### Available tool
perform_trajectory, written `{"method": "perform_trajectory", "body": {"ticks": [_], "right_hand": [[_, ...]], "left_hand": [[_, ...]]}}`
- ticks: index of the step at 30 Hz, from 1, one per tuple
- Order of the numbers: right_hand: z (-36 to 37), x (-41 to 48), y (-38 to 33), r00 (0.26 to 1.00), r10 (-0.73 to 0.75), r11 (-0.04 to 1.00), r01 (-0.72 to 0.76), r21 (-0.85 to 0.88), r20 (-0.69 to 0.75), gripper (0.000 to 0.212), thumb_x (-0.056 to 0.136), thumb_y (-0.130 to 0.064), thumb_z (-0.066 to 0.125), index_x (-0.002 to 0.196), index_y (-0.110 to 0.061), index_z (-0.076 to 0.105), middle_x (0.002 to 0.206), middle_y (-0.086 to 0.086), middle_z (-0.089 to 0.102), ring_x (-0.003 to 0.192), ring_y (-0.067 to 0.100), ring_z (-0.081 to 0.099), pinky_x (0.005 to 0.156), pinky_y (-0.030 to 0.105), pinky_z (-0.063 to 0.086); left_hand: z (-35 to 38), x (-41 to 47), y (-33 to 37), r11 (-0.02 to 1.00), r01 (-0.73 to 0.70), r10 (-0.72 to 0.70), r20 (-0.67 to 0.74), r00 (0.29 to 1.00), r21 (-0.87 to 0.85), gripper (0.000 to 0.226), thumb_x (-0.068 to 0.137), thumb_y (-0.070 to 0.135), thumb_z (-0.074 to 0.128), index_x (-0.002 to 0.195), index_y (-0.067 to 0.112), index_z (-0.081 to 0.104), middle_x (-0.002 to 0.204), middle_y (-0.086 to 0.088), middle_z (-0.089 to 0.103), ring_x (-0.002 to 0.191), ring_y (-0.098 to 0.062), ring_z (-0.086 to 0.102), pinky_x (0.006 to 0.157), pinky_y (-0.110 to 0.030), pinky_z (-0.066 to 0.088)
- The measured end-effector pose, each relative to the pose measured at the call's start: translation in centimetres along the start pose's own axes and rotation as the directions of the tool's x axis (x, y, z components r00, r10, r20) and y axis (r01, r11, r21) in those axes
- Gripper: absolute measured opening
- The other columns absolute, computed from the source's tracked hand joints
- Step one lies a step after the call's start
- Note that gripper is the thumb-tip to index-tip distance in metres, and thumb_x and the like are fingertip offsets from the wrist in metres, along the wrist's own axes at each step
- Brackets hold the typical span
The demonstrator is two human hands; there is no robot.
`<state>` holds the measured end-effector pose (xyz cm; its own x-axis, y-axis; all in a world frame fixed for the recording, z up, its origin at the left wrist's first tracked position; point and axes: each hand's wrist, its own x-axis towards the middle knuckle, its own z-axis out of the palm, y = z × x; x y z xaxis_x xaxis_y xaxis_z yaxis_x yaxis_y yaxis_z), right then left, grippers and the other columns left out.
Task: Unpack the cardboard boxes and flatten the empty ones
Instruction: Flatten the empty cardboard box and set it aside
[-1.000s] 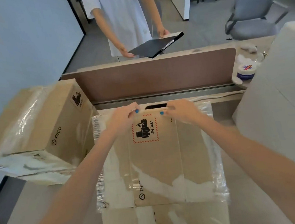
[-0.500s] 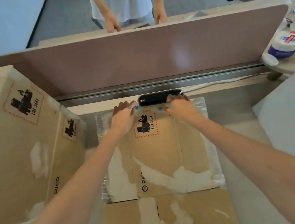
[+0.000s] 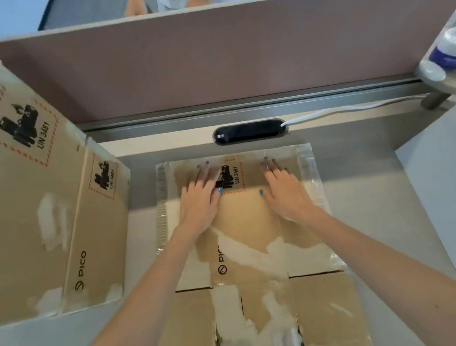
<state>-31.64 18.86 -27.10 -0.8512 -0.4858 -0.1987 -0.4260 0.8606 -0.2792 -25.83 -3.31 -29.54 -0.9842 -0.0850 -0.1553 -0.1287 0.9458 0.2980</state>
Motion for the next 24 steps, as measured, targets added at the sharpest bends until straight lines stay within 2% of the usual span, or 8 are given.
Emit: {"method": "perform_trajectory", "body": {"ticks": [3, 6, 10, 13, 16, 20, 24], "right_hand": [[1.9, -4.0, -1.0, 1.0, 0.029, 1.0, -0.029, 0.002, -0.009, 0.058, 0.102, -0.032, 0.035, 0.153, -0.012, 0.017, 0.162, 0.004, 0.008, 0.149, 0.021, 0.006, 0.121, 0.037, 0.007], [3.7, -7.0, -1.7, 0.997, 0.07, 0.998, -0.07, 0.006, -0.022, 0.059, 0.102, -0.036, 0.023, 0.154, -0.013, 0.01, 0.162, 0.003, 0.0, 0.149, 0.019, -0.003, 0.12, 0.036, -0.002], [5.9, -8.8, -1.6, 0.997, 0.073, 0.995, -0.075, -0.061, -0.023, 0.077, 0.089, -0.057, -0.001, 0.155, -0.018, -0.003, 0.161, 0.0, -0.012, 0.147, 0.014, -0.015, 0.119, 0.036, -0.01], [6.5, -8.4, -0.9, 0.998, 0.063, 0.994, -0.065, -0.086, -0.027, 0.08, 0.087, -0.064, 0.0, 0.153, -0.02, -0.009, 0.16, -0.001, -0.016, 0.146, 0.012, -0.018, 0.117, 0.033, -0.015], [6.7, -7.4, -0.3, 0.999, 0.046, 0.993, -0.047, -0.11, -0.019, 0.079, 0.087, -0.066, -0.001, 0.152, -0.021, -0.013, 0.16, -0.001, -0.016, 0.146, 0.012, -0.019, 0.116, 0.033, -0.016], [6.9, -6.6, -0.4, 0.995, 0.047, 0.989, -0.058, -0.133, -0.085, 0.077, 0.093, -0.062, 0.006, 0.155, -0.017, 0.002, 0.162, 0.003, -0.001, 0.149, 0.016, -0.004, 0.12, 0.038, -0.003], [7.3, -6.2, -0.4, 0.989, 0.057, 0.984, -0.079, -0.16, -0.136, 0.073, 0.097, -0.059, 0.013, 0.155, -0.015, 0.011, 0.162, 0.005, 0.007, 0.149, 0.018, 0.003, 0.12, 0.04, 0.004]], "left_hand": [[1.6, -3.9, 0.3, 1.0, -0.012, 0.012, -0.055, 0.998, 0.004, 0.053, 0.103, 0.042, 0.027, 0.154, 0.029, 0.03, 0.165, 0.002, 0.017, 0.15, -0.023, 0.016, 0.122, -0.043, 0.013], [2.9, -7.1, 0.6, 1.0, -0.005, 0.005, -0.062, 0.998, 0.003, 0.059, 0.1, 0.046, 0.02, 0.157, 0.03, 0.021, 0.166, 0.005, 0.007, 0.153, -0.017, 0.002, 0.123, -0.043, 0.006], [3.9, -9.1, 1.1, 0.998, 0.027, -0.024, -0.051, 0.998, 0.057, 0.061, 0.101, 0.048, 0.017, 0.159, 0.032, 0.006, 0.166, 0.006, -0.008, 0.152, -0.014, -0.013, 0.123, -0.044, -0.002], [4.3, -8.9, 1.2, 0.994, 0.049, -0.046, -0.035, 0.998, 0.1, 0.062, 0.099, 0.051, 0.007, 0.158, 0.034, -0.001, 0.166, 0.006, -0.013, 0.151, -0.015, -0.017, 0.123, -0.046, -0.004], [4.5, -8.2, 1.0, 0.991, 0.061, -0.054, -0.062, 0.997, 0.116, 0.062, 0.099, 0.052, 0.006, 0.158, 0.034, 0.001, 0.166, 0.005, -0.009, 0.152, -0.015, -0.013, 0.123, -0.046, -0.002], [5.1, -7.1, 0.7, 0.986, 0.065, -0.047, -0.121, 0.992, 0.153, 0.06, 0.102, 0.052, 0.01, 0.159, 0.033, 0.007, 0.167, 0.003, 0.0, 0.153, -0.019, -0.002, 0.123, -0.047, 0.002], [5.2, -6.4, 0.5, 0.988, 0.05, -0.028, -0.151, 0.988, 0.149, 0.06, 0.102, 0.051, 0.014, 0.159, 0.033, 0.01, 0.167, 0.001, 0.005, 0.153, -0.021, 0.003, 0.123, -0.048, 0.004]]}}
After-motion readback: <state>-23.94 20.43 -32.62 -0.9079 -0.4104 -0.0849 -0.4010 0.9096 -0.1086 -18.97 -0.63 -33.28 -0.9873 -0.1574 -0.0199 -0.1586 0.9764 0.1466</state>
